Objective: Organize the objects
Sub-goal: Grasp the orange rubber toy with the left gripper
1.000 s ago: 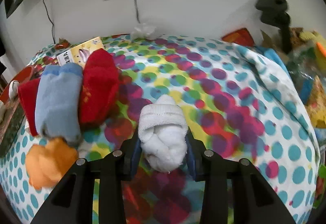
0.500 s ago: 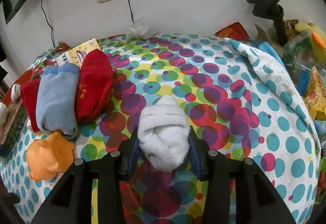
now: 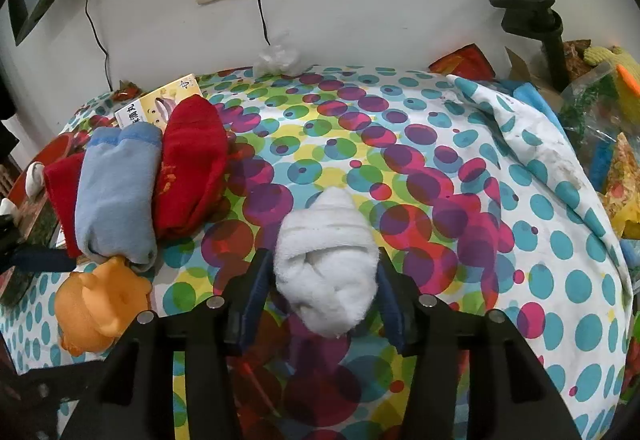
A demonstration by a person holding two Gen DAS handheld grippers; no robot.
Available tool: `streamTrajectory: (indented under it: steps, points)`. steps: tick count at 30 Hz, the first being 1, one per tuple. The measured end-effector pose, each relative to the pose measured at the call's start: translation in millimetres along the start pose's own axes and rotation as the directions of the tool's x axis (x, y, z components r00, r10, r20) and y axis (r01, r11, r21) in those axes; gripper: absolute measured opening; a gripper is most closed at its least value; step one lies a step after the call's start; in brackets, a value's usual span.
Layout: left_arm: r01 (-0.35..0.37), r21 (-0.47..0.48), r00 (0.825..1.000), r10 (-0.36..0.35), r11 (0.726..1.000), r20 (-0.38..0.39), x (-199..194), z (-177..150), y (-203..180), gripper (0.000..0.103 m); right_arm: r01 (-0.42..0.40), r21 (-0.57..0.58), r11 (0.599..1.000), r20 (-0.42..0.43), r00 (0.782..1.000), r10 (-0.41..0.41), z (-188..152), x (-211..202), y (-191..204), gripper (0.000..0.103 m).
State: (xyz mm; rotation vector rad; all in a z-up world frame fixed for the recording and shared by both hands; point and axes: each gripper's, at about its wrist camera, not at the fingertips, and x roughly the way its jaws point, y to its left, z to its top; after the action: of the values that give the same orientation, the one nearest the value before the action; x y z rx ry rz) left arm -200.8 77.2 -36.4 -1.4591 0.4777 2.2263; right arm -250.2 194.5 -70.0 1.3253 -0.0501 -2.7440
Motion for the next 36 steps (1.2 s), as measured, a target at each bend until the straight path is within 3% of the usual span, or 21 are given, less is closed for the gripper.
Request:
streamTrajectory:
  steps: [11, 13, 17, 30, 36]
  points:
    - [0.000, -0.079, 1.000, -0.003, 0.997, -0.027, 16, 5, 1, 0.079, -0.016, -0.004, 1.000, -0.002, 1.000, 0.016, 1, 1, 2, 0.057]
    - [0.007, -0.105, 0.999, -0.012, 0.994, -0.046, 20, 5, 2, 0.068, -0.016, -0.004, 1.000, -0.002, 1.000, 0.016, 1, 1, 3, 0.057]
    - [-0.021, -0.089, 0.999, 0.018, 0.996, -0.027, 13, -3, -5, 0.056, -0.016, -0.003, 1.000, -0.002, 1.000, 0.016, 1, 1, 3, 0.057]
    - [-0.008, -0.133, 1.000, 0.009, 0.991, 0.008, -11, -45, -27, 0.056, -0.006, -0.006, 1.000, -0.003, 1.000, 0.006, 3, 1, 4, 0.054]
    - [-0.050, -0.149, 0.997, 0.057, 0.988, 0.044, -26, -66, -29, 0.056, 0.011, -0.013, 1.000, -0.006, 1.000, -0.011, 5, 2, 5, 0.054]
